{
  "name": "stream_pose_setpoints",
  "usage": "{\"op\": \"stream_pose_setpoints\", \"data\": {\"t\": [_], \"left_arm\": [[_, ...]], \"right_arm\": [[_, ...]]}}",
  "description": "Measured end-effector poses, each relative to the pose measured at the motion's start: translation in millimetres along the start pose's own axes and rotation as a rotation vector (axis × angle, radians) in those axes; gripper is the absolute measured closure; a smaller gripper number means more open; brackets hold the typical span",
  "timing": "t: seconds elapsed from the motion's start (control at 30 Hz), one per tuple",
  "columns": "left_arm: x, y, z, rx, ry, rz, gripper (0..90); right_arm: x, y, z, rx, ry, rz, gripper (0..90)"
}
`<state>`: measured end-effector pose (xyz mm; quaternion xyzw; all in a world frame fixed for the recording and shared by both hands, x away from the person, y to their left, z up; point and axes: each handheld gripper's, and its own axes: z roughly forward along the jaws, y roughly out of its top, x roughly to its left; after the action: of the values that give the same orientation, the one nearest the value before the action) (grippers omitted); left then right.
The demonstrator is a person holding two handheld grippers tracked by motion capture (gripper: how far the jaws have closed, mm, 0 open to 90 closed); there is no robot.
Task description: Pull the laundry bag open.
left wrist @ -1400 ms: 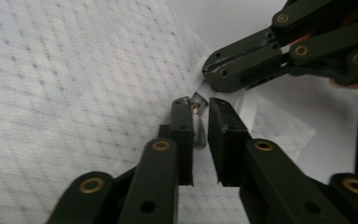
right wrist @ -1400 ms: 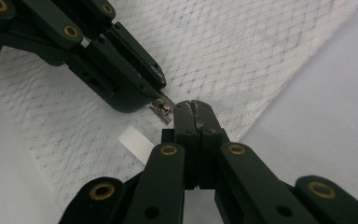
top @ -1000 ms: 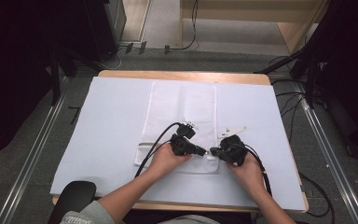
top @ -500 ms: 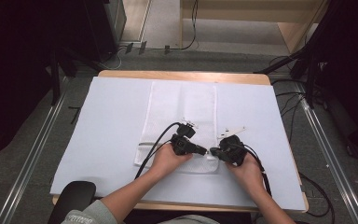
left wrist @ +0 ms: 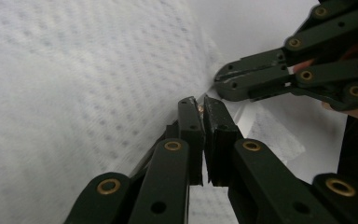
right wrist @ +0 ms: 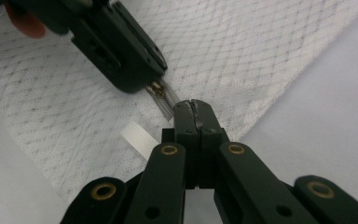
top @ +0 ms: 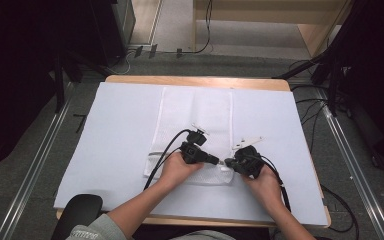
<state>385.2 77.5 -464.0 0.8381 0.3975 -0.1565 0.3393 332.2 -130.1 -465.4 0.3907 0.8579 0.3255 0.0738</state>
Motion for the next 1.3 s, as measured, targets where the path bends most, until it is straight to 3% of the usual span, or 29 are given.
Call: {"op": "stream_pose_setpoints", "data": {"t": [0.23, 0.33, 0.4, 0.47, 0.73, 0.87, 1.3], "left_arm": [[1.4, -1.1, -4.3, 0.029, -0.008, 0.013, 88.5], [1.1, -2.4, -6.4, 0.040, 0.018, 0.028, 88.6], [0.2, -3.1, -7.3, 0.048, 0.008, 0.030, 88.6], [-1.3, -3.0, -8.8, 0.058, 0.022, 0.048, 88.6], [1.7, -3.8, -13.1, 0.057, 0.023, 0.047, 88.6], [6.3, -5.0, -10.1, 0.052, -0.006, 0.011, 88.3], [3.7, -4.7, -7.7, 0.039, 0.021, 0.023, 88.4]], "right_arm": [[2.0, 0.2, -0.1, 0.004, -0.011, -0.007, 90.0], [1.2, -0.1, 0.1, -0.001, -0.008, -0.010, 90.0], [1.2, -0.4, 0.1, -0.003, -0.008, -0.015, 90.0], [2.4, -0.2, 0.1, -0.002, -0.013, -0.017, 90.0], [1.7, -0.8, 0.3, 0.000, 0.000, -0.009, 90.0], [1.9, -0.1, 0.3, 0.004, 0.000, 0.002, 90.0], [4.5, 2.0, 1.1, 0.011, -0.016, 0.001, 90.0]]}}
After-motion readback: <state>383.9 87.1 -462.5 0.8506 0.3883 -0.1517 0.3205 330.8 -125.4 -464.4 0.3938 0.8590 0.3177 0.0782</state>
